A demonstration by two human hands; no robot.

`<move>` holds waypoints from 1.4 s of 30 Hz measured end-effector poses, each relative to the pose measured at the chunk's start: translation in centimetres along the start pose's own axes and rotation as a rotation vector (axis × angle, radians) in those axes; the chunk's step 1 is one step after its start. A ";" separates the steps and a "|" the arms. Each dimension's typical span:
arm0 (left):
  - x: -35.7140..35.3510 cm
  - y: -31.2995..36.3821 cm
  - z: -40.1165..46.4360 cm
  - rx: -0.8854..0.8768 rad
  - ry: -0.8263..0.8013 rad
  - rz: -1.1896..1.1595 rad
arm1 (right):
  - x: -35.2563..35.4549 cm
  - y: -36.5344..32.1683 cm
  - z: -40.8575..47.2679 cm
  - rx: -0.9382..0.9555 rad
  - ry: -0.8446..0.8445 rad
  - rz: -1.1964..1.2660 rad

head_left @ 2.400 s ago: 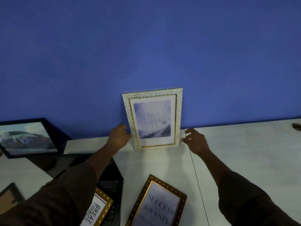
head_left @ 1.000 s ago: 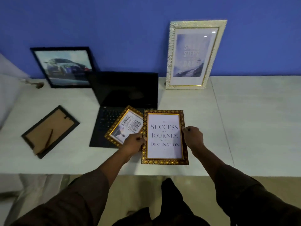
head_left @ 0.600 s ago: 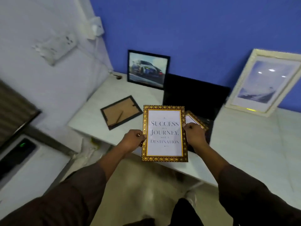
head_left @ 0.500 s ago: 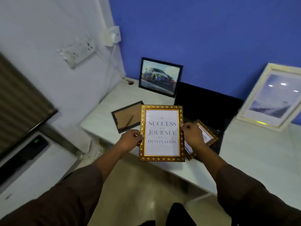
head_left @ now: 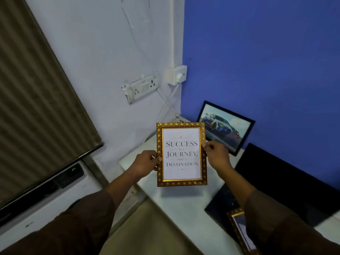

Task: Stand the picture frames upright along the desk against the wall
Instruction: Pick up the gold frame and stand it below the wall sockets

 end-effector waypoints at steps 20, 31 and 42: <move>2.2 -4.3 19.2 0.162 0.102 0.000 | -11.5 -2.6 21.1 0.143 -0.253 -0.091; 2.9 -9.5 29.8 0.278 0.042 0.025 | -20.5 -1.1 30.2 -0.011 -0.383 -0.146; 2.6 -12.1 34.2 0.319 0.032 -0.093 | -23.8 -0.5 34.4 -0.006 -0.384 -0.096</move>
Point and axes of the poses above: each hand's wrist, its own z-axis towards the middle knuckle, its own x-axis out of the back of the hand, y = z × x, the point moved 3 cm from there along z, towards the middle knuckle, and after that the axes turned 8 degrees about z, right-handed, at the moved point
